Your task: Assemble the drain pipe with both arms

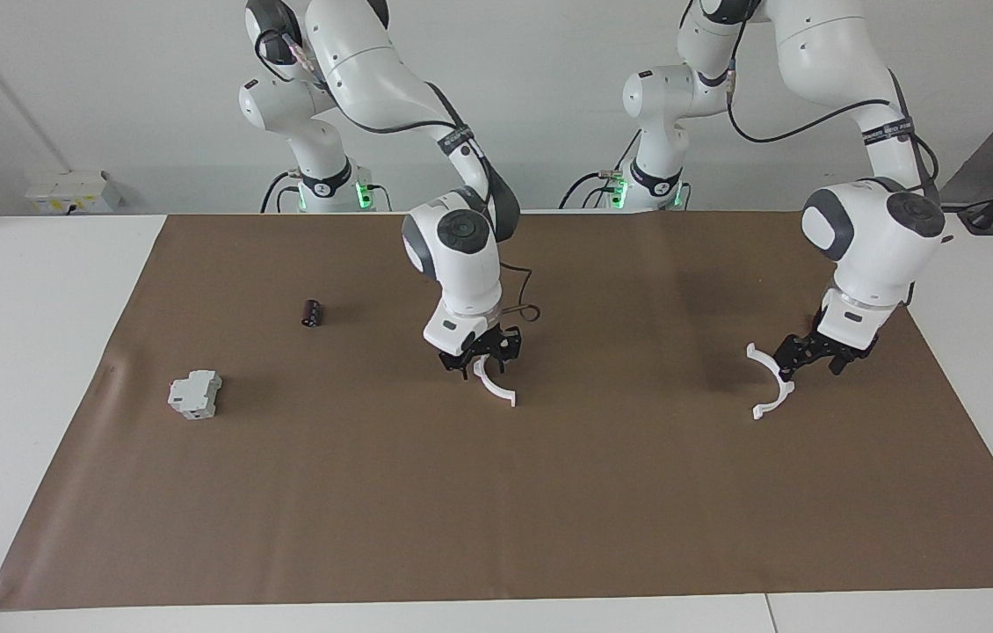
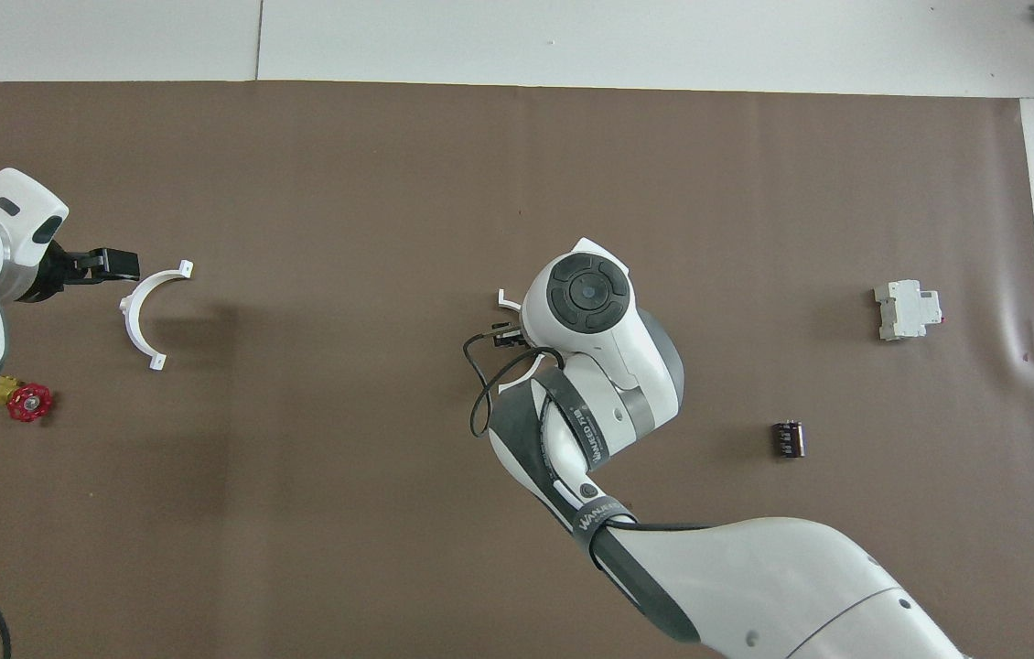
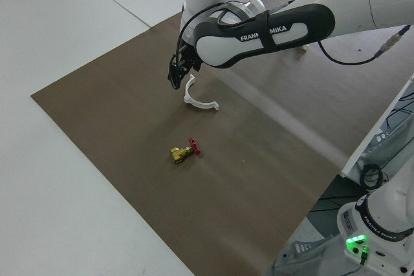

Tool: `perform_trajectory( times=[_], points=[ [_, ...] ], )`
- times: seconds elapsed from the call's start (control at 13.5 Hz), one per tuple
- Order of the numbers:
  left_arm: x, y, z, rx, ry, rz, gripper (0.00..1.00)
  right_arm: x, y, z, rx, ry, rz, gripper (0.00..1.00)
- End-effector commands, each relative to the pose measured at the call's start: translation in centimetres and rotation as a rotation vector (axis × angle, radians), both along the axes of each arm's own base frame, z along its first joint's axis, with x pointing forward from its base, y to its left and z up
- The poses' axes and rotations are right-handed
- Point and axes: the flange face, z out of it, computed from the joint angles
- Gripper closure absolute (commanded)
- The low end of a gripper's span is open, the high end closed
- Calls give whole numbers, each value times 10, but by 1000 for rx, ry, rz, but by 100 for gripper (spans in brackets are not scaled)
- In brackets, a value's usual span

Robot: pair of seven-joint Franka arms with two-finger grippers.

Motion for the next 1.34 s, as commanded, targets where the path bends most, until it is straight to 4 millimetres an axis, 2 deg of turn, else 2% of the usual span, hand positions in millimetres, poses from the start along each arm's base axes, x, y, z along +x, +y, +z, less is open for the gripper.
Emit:
perform_trajectory(
  times=[0.0, 0.15, 0.22, 0.37, 0.52, 0.59, 0.74, 0.89, 0.97, 1.04, 1.26],
  points=[
    [-9, 8, -43, 20, -33, -35, 0, 12, -57, 79, 3, -23, -110, 0],
    [-21, 0, -64, 21, -50, -45, 0, 29, -121, 134, -8, -35, -187, 0],
    [-23, -2, -67, 20, -49, -46, 0, 36, -156, 162, -23, -37, -224, 0],
    [-25, -4, -68, 19, -40, -49, 0, 37, -210, 200, -39, -10, -254, 0],
    [-25, -5, -66, 18, -27, -54, 0, 28, -277, 232, -47, 10, -288, 0],
    [-24, -4, -61, 18, -7, -54, 0, 19, -302, 245, -51, 22, -275, 0],
    [-17, 1, -34, 16, 36, -69, 0, 0, -342, 269, -54, 39, -259, 0],
    [-14, 6, -8, 13, 64, -63, 0, -14, -366, 280, -59, 65, -225, 0],
    [-14, 6, 2, 12, 68, -64, 0, -19, -369, 283, -61, 76, -177, 0],
    [-13, 7, 5, 12, 68, -61, 0, -23, -371, 285, -63, 77, -149, 0],
    [-14, -3, -5, 15, 36, -65, 0, -25, -367, 280, -68, 75, -140, 0]
  ],
)
